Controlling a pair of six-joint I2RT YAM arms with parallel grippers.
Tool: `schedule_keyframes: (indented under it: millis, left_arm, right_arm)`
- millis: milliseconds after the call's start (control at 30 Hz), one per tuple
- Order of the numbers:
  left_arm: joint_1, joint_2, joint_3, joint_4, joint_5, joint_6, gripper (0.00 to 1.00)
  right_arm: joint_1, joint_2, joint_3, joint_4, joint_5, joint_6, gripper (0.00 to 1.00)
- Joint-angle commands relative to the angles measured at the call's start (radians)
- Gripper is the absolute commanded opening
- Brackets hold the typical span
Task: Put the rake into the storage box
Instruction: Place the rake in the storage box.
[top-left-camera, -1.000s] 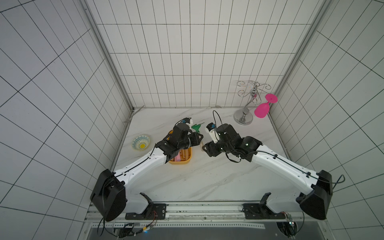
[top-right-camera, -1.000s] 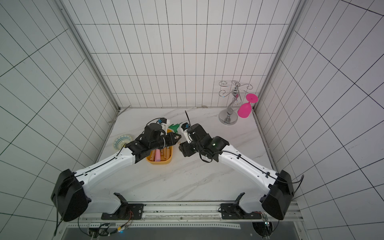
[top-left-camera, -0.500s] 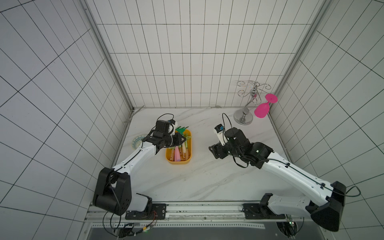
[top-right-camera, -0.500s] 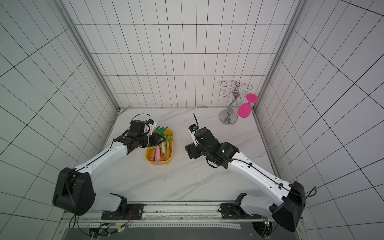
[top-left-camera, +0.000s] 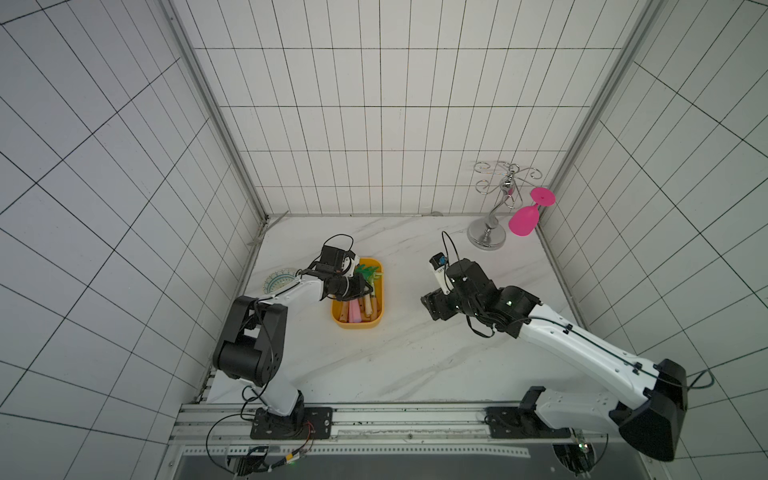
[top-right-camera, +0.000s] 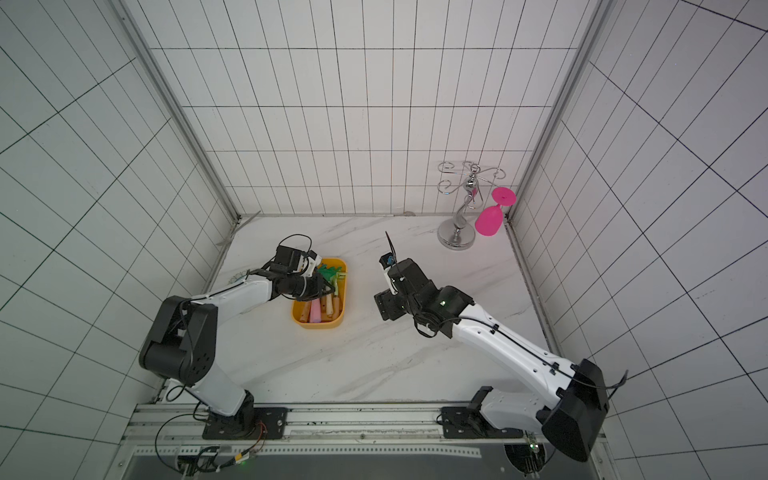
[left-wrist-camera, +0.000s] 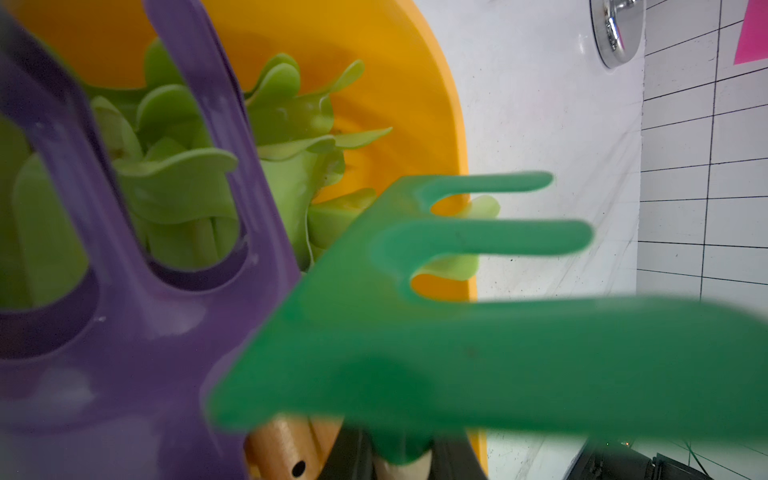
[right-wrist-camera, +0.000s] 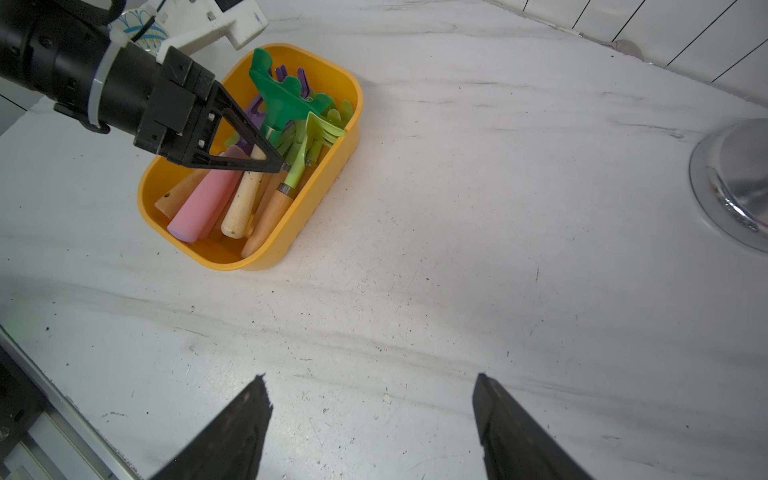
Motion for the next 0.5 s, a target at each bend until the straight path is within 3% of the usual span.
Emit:
schedule_keyframes:
  millis: [0,67,200,467]
  left_arm:
    - [0.005,0.025,0.005,0.05,0.005,0.019,0.14]
    - [0.007,0.024,-0.002,0.059,-0.008,0.019,0.2]
    - [0.011,-0.011,-0.01,0.067,-0.029,0.002,0.51]
    - [0.005,-0.145,-0.009,0.016,-0.117,-0.039,0.64]
  right_arm:
    - [-0.017,0.026,-0.025,-0.003,0.004,-0.018,0.8]
    - [-0.021,0.036,-0.024,-0.002,0.001,-0.02,0.8]
    - [-0.034,0.048,-0.025,-0.002,0.001,-0.026,0.8]
    - [-0.081,0.047,-0.027,-0.002,-0.012,-0.028,0.81]
